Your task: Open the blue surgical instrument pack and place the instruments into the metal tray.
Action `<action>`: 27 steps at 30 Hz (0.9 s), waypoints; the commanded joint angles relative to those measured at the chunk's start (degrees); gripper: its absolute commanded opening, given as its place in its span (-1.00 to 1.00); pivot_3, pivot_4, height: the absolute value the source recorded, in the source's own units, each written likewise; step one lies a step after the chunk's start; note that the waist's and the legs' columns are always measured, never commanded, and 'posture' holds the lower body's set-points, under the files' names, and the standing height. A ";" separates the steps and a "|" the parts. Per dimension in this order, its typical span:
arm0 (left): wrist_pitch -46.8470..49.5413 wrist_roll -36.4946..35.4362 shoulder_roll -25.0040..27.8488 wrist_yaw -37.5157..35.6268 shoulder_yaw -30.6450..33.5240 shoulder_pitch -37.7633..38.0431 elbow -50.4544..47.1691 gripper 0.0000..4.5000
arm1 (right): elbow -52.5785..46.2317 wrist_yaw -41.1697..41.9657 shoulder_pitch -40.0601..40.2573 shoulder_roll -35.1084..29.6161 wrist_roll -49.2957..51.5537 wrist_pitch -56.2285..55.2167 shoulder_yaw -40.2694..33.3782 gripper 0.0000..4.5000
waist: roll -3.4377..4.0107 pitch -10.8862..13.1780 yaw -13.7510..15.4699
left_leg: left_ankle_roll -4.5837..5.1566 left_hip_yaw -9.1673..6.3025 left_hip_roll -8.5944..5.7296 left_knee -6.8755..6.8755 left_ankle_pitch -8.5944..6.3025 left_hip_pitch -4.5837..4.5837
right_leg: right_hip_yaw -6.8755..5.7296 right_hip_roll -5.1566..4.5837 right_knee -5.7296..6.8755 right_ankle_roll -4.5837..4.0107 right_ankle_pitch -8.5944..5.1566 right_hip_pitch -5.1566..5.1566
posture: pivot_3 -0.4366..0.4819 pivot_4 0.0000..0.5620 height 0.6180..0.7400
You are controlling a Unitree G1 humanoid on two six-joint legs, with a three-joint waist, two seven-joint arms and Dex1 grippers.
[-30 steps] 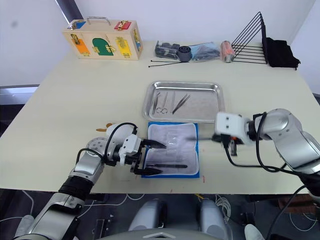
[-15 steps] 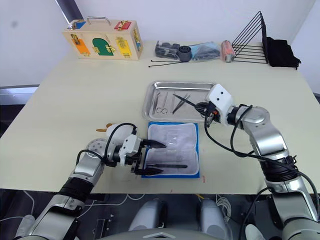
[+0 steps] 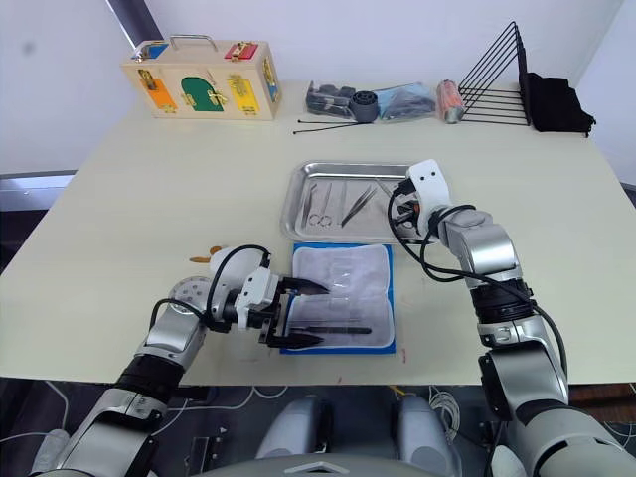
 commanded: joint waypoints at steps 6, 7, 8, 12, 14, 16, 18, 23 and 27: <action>2.07 1.60 0.14 0.46 -2.11 2.45 0.98 1.00 | -0.27 -5.26 -3.60 4.21 0.94 3.90 -3.53 -0.95 | 0.03 0.01 -0.11 | 0.00 -0.01 0.01 -0.02 0.00 0.00 | 0.00 0.00 0.00 0.00 0.00 -0.01 | -0.05 -0.47 1.00; 2.12 1.62 0.12 0.50 -2.15 2.41 0.96 1.00 | 0.04 -6.07 -3.79 4.83 1.04 4.40 -4.09 -0.95 | 0.03 0.01 -0.10 | 0.00 -0.01 0.01 -0.02 0.00 -0.01 | 0.00 0.00 0.00 0.00 0.00 -0.01 | -0.05 -0.47 1.00; 2.14 1.64 0.10 0.53 -2.18 2.32 0.99 1.00 | 0.35 -6.80 -4.01 5.46 1.34 4.85 -4.78 -0.95 | 0.03 0.01 -0.10 | 0.00 -0.01 0.01 -0.02 0.00 -0.01 | 0.00 0.00 -0.01 0.00 0.00 -0.01 | -0.05 -0.47 1.00; 2.14 1.66 0.04 0.62 -2.24 2.27 0.94 1.00 | 1.72 -9.22 -4.82 7.45 1.42 5.18 -6.12 -0.95 | 0.03 0.01 -0.11 | 0.00 0.00 0.01 -0.03 0.00 -0.01 | 0.01 0.00 0.00 0.00 0.00 -0.01 | -0.05 -0.47 1.00; 2.10 1.66 -0.01 0.73 -2.30 2.53 0.69 1.00 | 2.13 -10.11 -4.91 8.54 1.81 5.27 -6.78 -0.95 | 0.04 0.01 -0.11 | 0.00 0.00 0.01 -0.03 0.00 0.00 | 0.01 0.00 -0.01 0.00 0.00 -0.01 | -0.05 -0.47 1.00; 2.24 1.63 0.00 0.83 -2.31 2.74 0.37 1.00 | 2.43 -10.74 -5.02 9.49 1.96 5.67 -6.88 -0.95 | 0.04 0.01 -0.13 | 0.00 0.00 0.01 -0.05 0.00 0.00 | 0.02 0.00 0.00 0.00 0.00 -0.02 | -0.05 -0.47 1.00; 2.30 1.63 0.04 0.91 -2.31 2.84 0.22 1.00 | 2.86 -10.75 -5.22 10.09 1.92 5.78 -6.48 -0.95 | 0.04 0.01 -0.13 | 0.00 0.00 0.01 -0.05 0.00 0.00 | 0.01 0.00 -0.01 0.00 0.00 -0.02 | -0.05 -0.47 1.00; 2.36 1.68 0.06 1.43 -2.32 3.53 -0.47 1.00 | 3.83 -11.58 -5.84 11.81 2.31 8.26 -6.46 -0.95 | 0.05 0.01 -0.19 | 0.00 -0.01 0.01 -0.06 0.00 0.00 | 0.02 -0.01 -0.02 0.00 0.00 -0.02 | -0.05 -0.47 1.00; 2.48 1.64 0.14 1.65 -2.31 3.82 -0.77 1.00 | 3.52 -13.18 -6.52 15.35 3.88 10.98 -8.31 -0.95 | 0.06 0.00 -0.24 | 0.00 -0.05 0.02 -0.11 0.00 0.03 | 0.03 0.00 -0.01 0.00 0.00 -0.02 | -0.05 -0.47 1.00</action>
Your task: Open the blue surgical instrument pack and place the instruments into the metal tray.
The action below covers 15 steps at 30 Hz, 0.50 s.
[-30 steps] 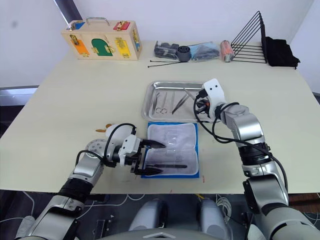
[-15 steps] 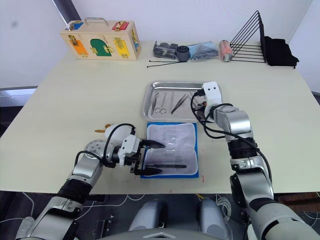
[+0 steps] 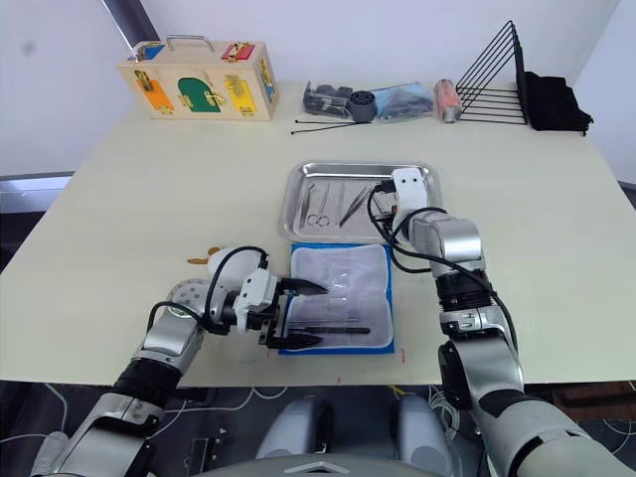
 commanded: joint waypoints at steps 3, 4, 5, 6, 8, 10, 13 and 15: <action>1.67 1.59 -0.04 0.00 -2.35 2.16 1.57 1.00 | -0.54 -3.78 -2.05 4.94 2.34 2.00 -3.47 -0.95 | 0.00 0.00 0.02 | 0.00 -0.02 0.00 0.00 0.00 -0.01 | 0.00 -0.01 0.00 0.00 0.00 0.00 | -0.05 -0.47 1.00; 1.63 1.58 -0.02 0.05 -2.30 2.12 1.62 1.00 | -0.31 -4.48 -2.23 5.63 2.45 1.81 -4.00 -0.95 | 0.00 0.00 0.01 | 0.00 -0.02 0.00 0.00 0.00 -0.01 | 0.00 -0.01 0.00 0.00 0.00 0.00 | -0.05 -0.47 1.00; 1.60 1.58 -0.01 0.08 -2.27 2.09 1.65 1.00 | -0.16 -4.97 -2.36 6.09 2.48 1.69 -4.34 -0.95 | 0.01 0.00 0.02 | 0.00 -0.03 0.00 0.00 0.00 -0.01 | 0.01 -0.01 -0.01 0.00 0.00 0.00 | -0.05 -0.47 1.00; 1.58 1.59 0.00 0.12 -2.26 2.08 1.68 1.00 | -0.06 -5.22 -2.39 6.23 2.31 1.39 -4.30 -0.95 | 0.01 0.00 0.04 | 0.00 -0.03 0.00 -0.01 0.00 -0.02 | 0.00 -0.01 -0.02 0.00 0.00 -0.01 | -0.05 -0.47 1.00; 1.60 1.58 0.01 0.23 -2.20 2.11 1.65 1.00 | 0.42 -5.21 -2.32 6.14 1.96 0.15 -3.70 -0.95 | 0.01 0.00 0.03 | 0.00 -0.04 0.00 -0.01 0.00 -0.03 | -0.01 -0.01 -0.04 0.00 0.00 -0.01 | -0.05 -0.47 1.00; 1.84 1.45 0.08 0.25 -2.15 2.13 1.38 1.00 | 0.69 -4.98 -2.42 5.70 1.62 -0.72 -2.81 -0.95 | 0.01 0.00 0.00 | 0.00 -0.03 0.00 -0.02 0.00 -0.02 | 0.00 -0.02 -0.04 0.00 0.00 -0.01 | -0.05 -0.47 1.00; 1.98 1.38 0.14 0.21 -2.14 2.15 1.25 1.00 | 0.77 -5.03 -2.46 5.21 1.46 -1.79 -2.34 -0.31 | 0.01 0.00 -0.02 | 0.00 -0.03 0.00 -0.02 0.00 -0.01 | 0.00 -0.01 -0.02 0.00 0.00 -0.01 | -0.05 -0.47 1.00; 2.01 1.37 0.17 0.20 -2.15 2.18 1.22 1.00 | 0.02 -4.48 -2.37 4.34 1.30 -2.81 -1.73 0.15 | 0.01 0.00 -0.03 | 0.00 -0.03 0.00 -0.02 0.00 -0.01 | 0.00 -0.01 -0.02 0.00 0.00 -0.01 | -0.05 -0.47 1.00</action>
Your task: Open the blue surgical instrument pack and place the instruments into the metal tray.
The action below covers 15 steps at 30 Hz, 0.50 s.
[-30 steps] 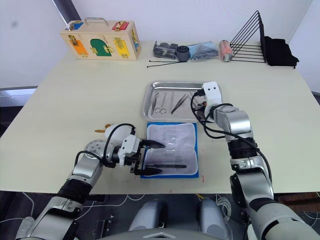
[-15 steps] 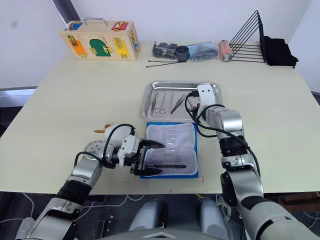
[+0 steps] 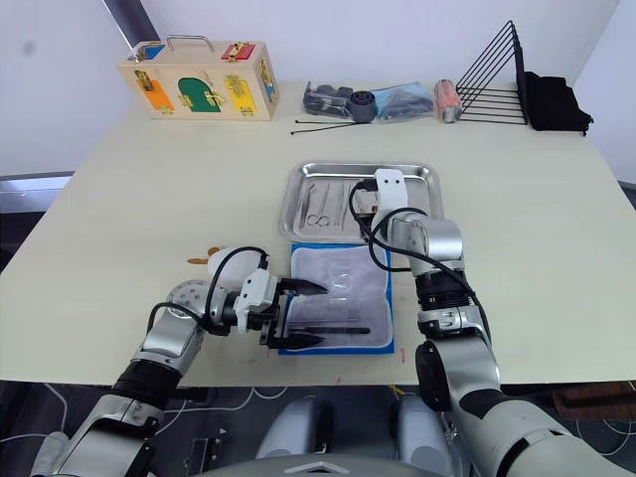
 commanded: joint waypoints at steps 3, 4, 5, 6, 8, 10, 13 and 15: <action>1.72 1.41 0.15 -0.30 -2.17 2.15 1.69 1.00 | -3.80 1.97 -0.76 -2.36 0.34 -2.80 1.34 0.74 | 0.01 0.01 0.00 | 0.00 0.00 0.00 0.00 0.00 -0.01 | 0.00 0.00 -0.01 0.00 0.00 0.00 | -0.05 -0.47 1.00; 1.73 1.41 0.13 -0.28 -2.16 2.11 1.75 1.00 | -4.65 2.57 -0.46 -2.68 0.76 -3.46 1.23 0.97 | 0.01 0.01 0.01 | 0.00 0.00 0.00 0.00 0.00 -0.02 | 0.00 0.00 -0.02 0.00 0.00 0.00 | -0.05 -0.47 1.00; 1.70 1.42 0.11 -0.29 -2.16 2.11 1.81 1.00 | -5.52 3.12 -0.11 -3.09 1.11 -3.82 1.12 0.99 | 0.02 0.01 0.01 | 0.00 0.00 0.00 -0.01 0.00 -0.03 | 0.00 0.00 -0.03 0.00 0.00 -0.01 | -0.05 -0.47 1.00; 1.66 1.44 0.11 -0.28 -2.17 2.13 1.85 1.00 | -6.61 4.05 0.45 -3.54 1.68 -4.48 0.92 0.99 | 0.02 0.02 0.00 | 0.00 -0.01 0.00 -0.01 0.00 -0.04 | 0.00 0.00 -0.03 0.00 0.00 -0.02 | -0.05 -0.47 1.00; 1.63 1.41 0.14 -0.37 -2.18 2.13 1.94 1.00 | -9.08 6.64 2.14 -4.98 2.92 -6.27 0.49 0.99 | 0.02 0.01 0.04 | 0.00 -0.01 0.00 -0.03 0.00 -0.03 | -0.01 0.00 -0.03 0.00 0.00 -0.03 | -0.05 -0.47 1.00; 1.52 1.39 0.22 -0.48 -2.19 2.20 2.04 1.00 | -12.23 11.20 4.76 -7.18 4.30 -9.61 0.91 0.99 | 0.02 0.02 0.11 | 0.00 -0.01 0.00 -0.03 0.00 -0.06 | -0.05 0.00 -0.07 0.00 0.00 -0.02 | -0.05 -0.47 1.00; 1.35 1.36 0.30 -0.62 -2.19 2.29 2.14 1.00 | -15.94 17.40 8.10 -10.03 6.32 -13.50 2.13 0.99 | 0.03 0.03 0.13 | 0.01 -0.01 -0.01 -0.04 -0.01 -0.07 | -0.02 -0.01 -0.12 0.01 -0.01 -0.02 | -0.05 -0.47 1.00; 1.19 1.35 0.37 -0.79 -2.19 2.42 2.25 1.00 | -20.41 23.61 12.35 -13.49 7.82 -17.20 3.21 0.99 | 0.04 0.03 0.03 | 0.01 0.00 0.00 -0.04 -0.01 -0.05 | 0.02 0.00 -0.12 0.01 -0.01 -0.02 | -0.05 -0.47 1.00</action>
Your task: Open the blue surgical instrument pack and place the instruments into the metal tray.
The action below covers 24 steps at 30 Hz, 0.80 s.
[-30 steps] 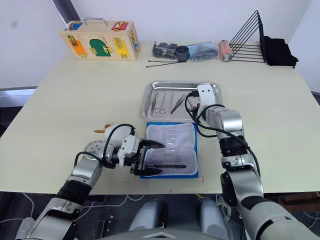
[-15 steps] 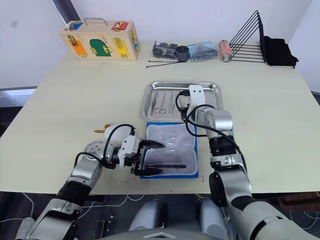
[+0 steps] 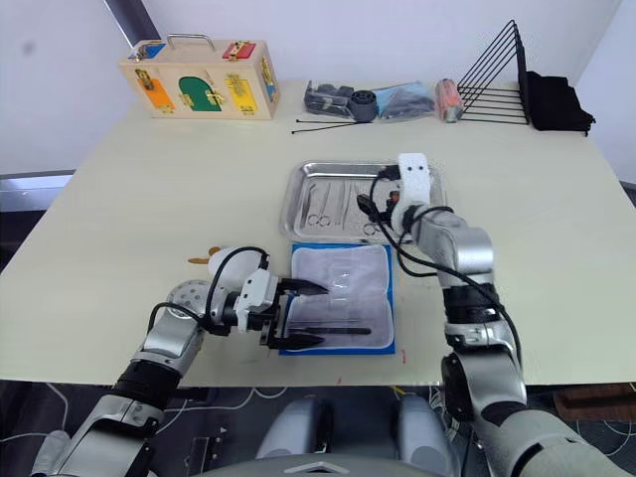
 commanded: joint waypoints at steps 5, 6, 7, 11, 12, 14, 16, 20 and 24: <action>1.06 1.42 0.21 -0.86 -2.11 1.88 2.62 1.00 | -15.34 17.80 10.63 -10.56 6.83 -7.42 1.98 0.99 | 0.02 0.01 0.03 | 0.00 0.02 0.02 -0.01 0.00 0.02 | -0.04 0.03 0.03 0.00 -0.01 0.01 | -0.05 -0.47 1.00; 1.00 1.42 0.22 -0.91 -2.11 1.85 2.69 1.00 | -16.16 19.28 11.51 -11.44 7.53 -7.94 1.95 0.99 | 0.01 0.01 0.05 | 0.00 0.02 0.01 -0.01 0.00 0.02 | -0.03 0.03 0.03 0.00 -0.01 0.01 | -0.05 -0.47 1.00; 1.00 1.35 0.21 -0.98 -2.09 1.89 2.72 1.00 | -18.35 23.34 14.61 -14.12 8.09 -10.62 1.96 0.99 | 0.01 0.01 0.06 | 0.00 0.03 0.01 0.00 0.00 0.01 | -0.03 0.03 0.02 0.00 0.00 0.01 | -0.05 -0.47 1.00; 0.88 1.12 0.26 -1.30 -2.12 2.04 2.82 1.00 | -22.84 36.70 24.39 -23.41 9.48 -19.68 1.11 0.99 | 0.00 0.01 0.37 | 0.00 -0.05 0.00 -0.01 -0.01 -0.09 | -0.14 0.04 -0.19 0.03 -0.03 0.06 | -0.05 -0.47 1.00; 0.81 1.08 0.30 -1.40 -2.12 2.04 2.90 1.00 | -23.30 39.80 26.23 -25.36 10.43 -21.69 0.54 0.99 | 0.06 0.04 0.17 | 0.01 0.01 -0.01 -0.01 -0.01 -0.06 | -0.05 0.04 -0.17 0.05 -0.04 0.06 | -0.05 -0.47 1.00; 0.62 1.05 0.38 -1.68 -2.08 2.00 3.15 1.00 | -23.31 44.43 28.93 -27.59 12.76 -25.08 -1.58 0.99 | 0.01 0.08 0.18 | 0.01 0.05 -0.02 -0.01 -0.01 0.02 | 0.11 0.04 -0.13 0.06 -0.04 0.05 | -0.05 -0.47 1.00; 0.50 1.05 0.45 -1.90 -2.05 1.99 3.30 1.00 | -22.96 48.06 30.70 -29.72 15.08 -26.60 -3.37 0.99 | -0.04 0.11 0.11 | 0.01 0.10 -0.02 -0.01 -0.01 0.04 | 0.04 0.06 -0.13 0.06 -0.04 0.09 | -0.05 -0.47 1.00; 0.11 0.97 0.78 -2.51 -2.03 2.13 3.62 1.00 | -21.62 56.21 33.36 -36.24 17.35 -29.20 -6.27 0.99 | -0.06 0.12 0.21 | 0.01 0.14 -0.01 0.01 -0.01 0.08 | 0.10 0.08 -0.09 0.07 -0.05 0.09 | -0.05 -0.47 1.00; -0.46 0.95 1.04 -3.17 -1.98 2.07 4.35 1.00 | -20.19 61.43 33.93 -40.82 21.21 -28.78 -10.11 0.99 | -0.06 0.12 0.20 | 0.01 0.14 -0.01 0.00 -0.01 0.08 | 0.13 0.08 -0.14 0.06 -0.05 0.09 | -0.05 -0.47 1.00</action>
